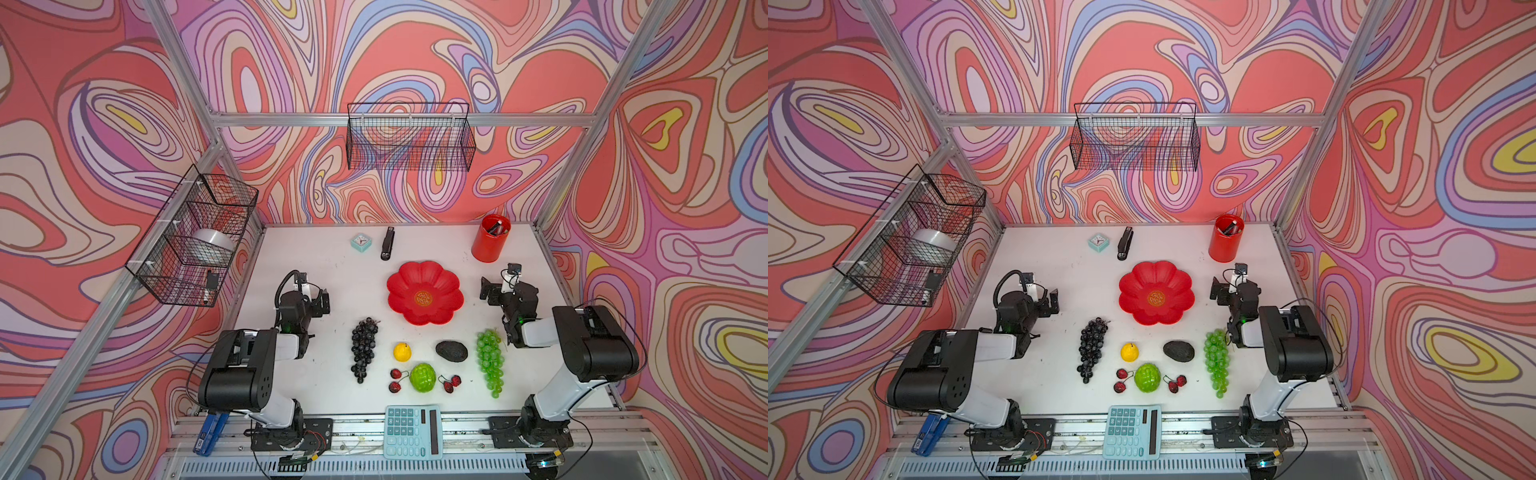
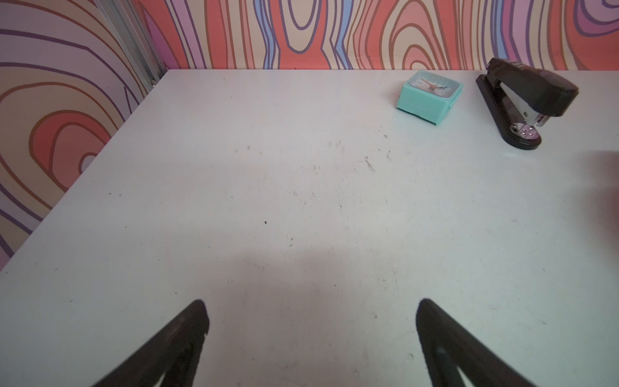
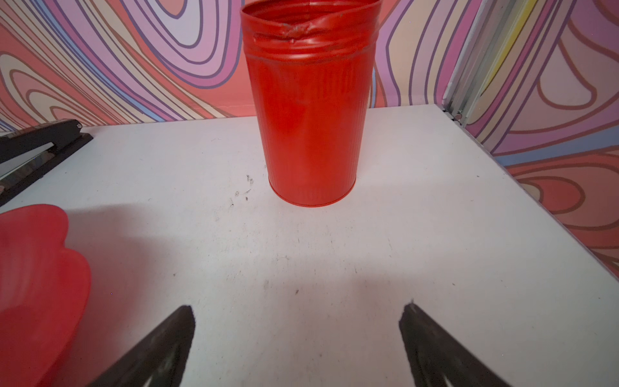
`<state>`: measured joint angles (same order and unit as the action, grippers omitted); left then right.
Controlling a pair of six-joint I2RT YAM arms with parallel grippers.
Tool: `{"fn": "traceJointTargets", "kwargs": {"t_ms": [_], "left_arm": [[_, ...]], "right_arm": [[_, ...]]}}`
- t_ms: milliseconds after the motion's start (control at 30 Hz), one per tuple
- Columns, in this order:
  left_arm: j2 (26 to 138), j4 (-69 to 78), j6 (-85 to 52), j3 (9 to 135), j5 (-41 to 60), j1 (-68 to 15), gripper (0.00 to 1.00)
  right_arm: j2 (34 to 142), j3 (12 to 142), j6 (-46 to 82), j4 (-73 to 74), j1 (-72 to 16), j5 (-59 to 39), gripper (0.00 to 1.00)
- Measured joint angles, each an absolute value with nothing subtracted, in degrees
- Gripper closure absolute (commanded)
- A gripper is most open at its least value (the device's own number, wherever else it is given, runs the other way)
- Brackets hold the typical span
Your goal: Place and organize the fake fruits in the fruit bowl
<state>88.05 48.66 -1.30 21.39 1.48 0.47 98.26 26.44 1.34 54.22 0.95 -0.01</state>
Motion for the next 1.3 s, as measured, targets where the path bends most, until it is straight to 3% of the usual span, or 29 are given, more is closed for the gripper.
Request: {"fn": "traceJointTargets", "kwargs": {"t_ms": [367,600,833,1067,1300], "left_arm": [[87.83,47.68,-1.54,21.71,0.67,0.43,0.00],[82.56,25.39,-4.73,38.44,-5.98,0.40,0.00],[80.84,-1.32,-12.88,55.48,-11.11,-2.76,0.00],[81.08,-20.36,-18.09,59.16,-9.41,-13.15,0.00],[79.83,-27.62,-19.55,59.13,-4.05,-16.08,0.00]], "right_arm": [[98.26,26.46,1.43,54.19,0.95,0.30,0.01],[88.92,28.60,3.14,43.09,0.95,3.53,0.02],[76.90,47.20,8.91,14.63,-0.03,1.89,0.12],[68.75,55.31,13.54,-15.75,-18.55,3.53,0.15],[70.63,57.82,22.68,-40.80,-41.95,8.80,0.14]]}}
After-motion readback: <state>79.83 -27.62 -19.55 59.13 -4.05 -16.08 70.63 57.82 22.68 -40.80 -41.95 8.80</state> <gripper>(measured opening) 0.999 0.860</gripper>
